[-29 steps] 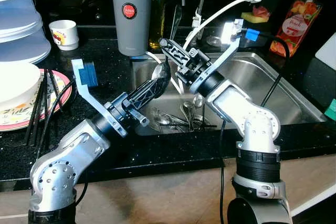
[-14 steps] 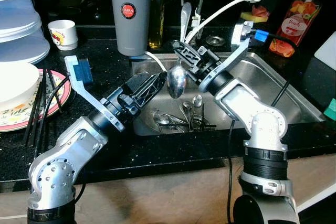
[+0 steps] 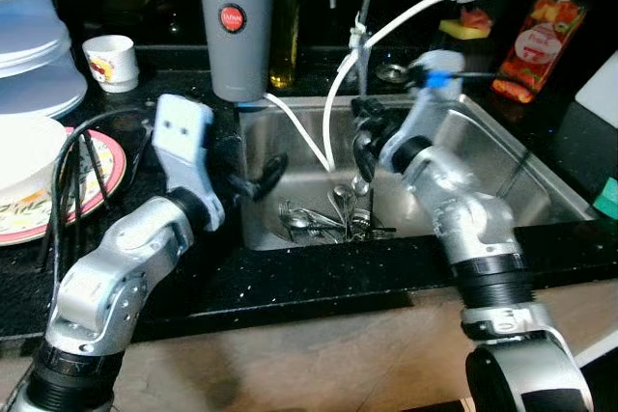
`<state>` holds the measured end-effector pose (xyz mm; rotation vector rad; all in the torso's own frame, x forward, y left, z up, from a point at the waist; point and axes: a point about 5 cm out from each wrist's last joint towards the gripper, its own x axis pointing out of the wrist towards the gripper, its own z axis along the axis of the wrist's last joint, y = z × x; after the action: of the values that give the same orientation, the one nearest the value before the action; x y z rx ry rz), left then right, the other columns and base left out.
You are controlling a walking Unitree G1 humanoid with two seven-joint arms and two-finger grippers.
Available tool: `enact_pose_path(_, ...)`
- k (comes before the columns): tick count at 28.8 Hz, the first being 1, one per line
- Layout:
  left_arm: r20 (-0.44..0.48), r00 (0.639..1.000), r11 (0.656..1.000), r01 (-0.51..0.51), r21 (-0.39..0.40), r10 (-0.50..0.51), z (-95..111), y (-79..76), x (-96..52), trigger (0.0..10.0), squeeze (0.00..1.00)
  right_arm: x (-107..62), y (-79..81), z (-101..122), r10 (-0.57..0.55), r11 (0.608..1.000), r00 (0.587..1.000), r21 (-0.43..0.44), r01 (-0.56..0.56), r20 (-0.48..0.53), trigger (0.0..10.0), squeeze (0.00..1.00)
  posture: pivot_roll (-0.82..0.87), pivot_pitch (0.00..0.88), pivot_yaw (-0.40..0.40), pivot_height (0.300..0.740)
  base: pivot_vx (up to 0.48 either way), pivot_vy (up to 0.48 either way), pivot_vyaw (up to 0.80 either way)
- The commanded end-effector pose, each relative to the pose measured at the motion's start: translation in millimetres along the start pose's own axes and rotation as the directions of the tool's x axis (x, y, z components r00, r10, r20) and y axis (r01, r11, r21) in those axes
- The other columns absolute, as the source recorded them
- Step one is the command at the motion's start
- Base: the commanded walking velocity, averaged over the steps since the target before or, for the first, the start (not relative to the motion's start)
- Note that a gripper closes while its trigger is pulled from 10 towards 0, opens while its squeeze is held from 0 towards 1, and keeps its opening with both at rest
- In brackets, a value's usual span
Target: Kitchen organization
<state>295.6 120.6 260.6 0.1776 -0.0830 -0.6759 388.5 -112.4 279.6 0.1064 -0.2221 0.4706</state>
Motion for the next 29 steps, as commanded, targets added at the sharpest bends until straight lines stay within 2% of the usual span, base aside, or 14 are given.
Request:
enact_pose_path(1, -0.060, 0.997, 0.998, 0.052, 0.020, -0.051, -5.2, -8.2, 0.3, 10.0, 0.00, 6.0, 2.5, 0.8, 0.026, 0.998, 1.000, -0.050, -0.025, 0.018, 10.0, 0.00, 0.00, 0.105, -0.044, 0.740, 0.000, 0.000, 0.00)
enact_pose_path(5, -0.047, 0.997, 0.998, 0.053, -0.027, -0.054, -3.8, -8.5, 1.9, 10.0, 0.00, 11.6, 7.2, -6.1, 0.074, 0.996, 0.997, -0.057, -0.074, -0.014, 10.0, 0.00, 0.00, 0.104, -0.045, 0.740, 0.000, 0.000, 0.00)
enact_pose_path(8, -0.075, 0.994, 0.997, 0.083, -0.004, -0.083, -3.8, -8.7, 3.3, 10.0, 0.00, 19.7, 18.4, -26.1, 0.172, 0.976, 0.977, -0.114, -0.186, -0.123, 10.0, 0.00, 0.00, 0.104, -0.044, 0.740, 0.000, 0.000, 0.00)
enact_pose_path(9, -0.075, 0.994, 0.997, 0.083, -0.004, -0.083, -3.8, -8.7, 3.3, 10.0, 0.00, 19.7, 18.4, -26.1, 0.172, 0.976, 0.977, -0.114, -0.186, -0.123, 10.0, 0.00, 0.00, 0.104, -0.044, 0.740, 0.000, 0.000, 0.00)
enact_pose_path(11, -0.088, 0.994, 0.998, 0.070, 0.006, -0.069, -2.6, -6.7, 3.0, 10.0, 0.00, 21.3, 22.9, -36.9, 0.210, 0.960, 0.959, -0.147, -0.239, -0.190, 10.0, 0.00, -0.01, 0.102, -0.047, 0.740, 0.000, 0.000, 0.00)
enact_pose_path(12, -0.088, 0.994, 0.998, 0.070, 0.006, -0.069, -2.6, -6.7, 3.0, 10.0, 0.00, 21.3, 22.9, -36.9, 0.210, 0.960, 0.959, -0.147, -0.239, -0.190, 10.0, 0.00, -0.01, 0.102, -0.047, 0.740, 0.000, 0.000, 0.00)
enact_pose_path(15, -0.082, 0.995, 0.998, 0.055, 0.014, -0.054, 2.6, -4.4, 1.9, 10.0, 0.00, 19.8, 21.8, -55.6, 0.205, 0.937, 0.931, -0.214, -0.275, -0.301, 10.0, 0.00, 0.00, 0.103, -0.055, 0.740, 0.000, 0.000, 0.00)
enact_pose_path(17, -0.074, 0.996, 0.999, 0.051, 0.013, -0.050, 3.8, -4.1, 2.0, 10.0, 0.00, 19.0, 20.8, -59.1, 0.199, 0.933, 0.926, -0.228, -0.279, -0.320, 10.0, 0.00, 0.00, 0.103, -0.055, 0.740, 0.000, 0.000, 0.00)
enact_pose_path(21, -0.082, 0.995, 0.998, 0.059, 0.009, -0.058, 3.3, -4.7, 0.4, 10.0, 0.00, 13.9, 14.6, -74.8, 0.148, 0.899, 0.895, -0.320, -0.300, -0.421, 10.0, 0.00, 0.00, 0.102, -0.054, 0.740, 0.000, 0.000, 0.00)
enact_pose_path(26, -0.087, 0.994, 0.998, 0.064, 0.005, -0.063, 2.4, -5.1, 0.6, 10.0, 0.00, 11.6, 11.3, -78.7, 0.129, 0.890, 0.887, -0.342, -0.300, -0.444, 10.0, 0.00, 0.00, 0.102, -0.054, 0.740, 0.000, 0.000, 0.00)
enact_pose_path(29, -0.101, 0.992, 0.997, 0.076, -0.012, -0.077, -0.4, -6.8, 0.8, 10.0, 0.00, 10.2, 10.8, -81.2, 0.140, 0.893, 0.880, -0.326, -0.310, -0.454, 10.0, 0.00, -0.01, 0.104, -0.053, 0.740, 0.000, 0.000, 0.00)
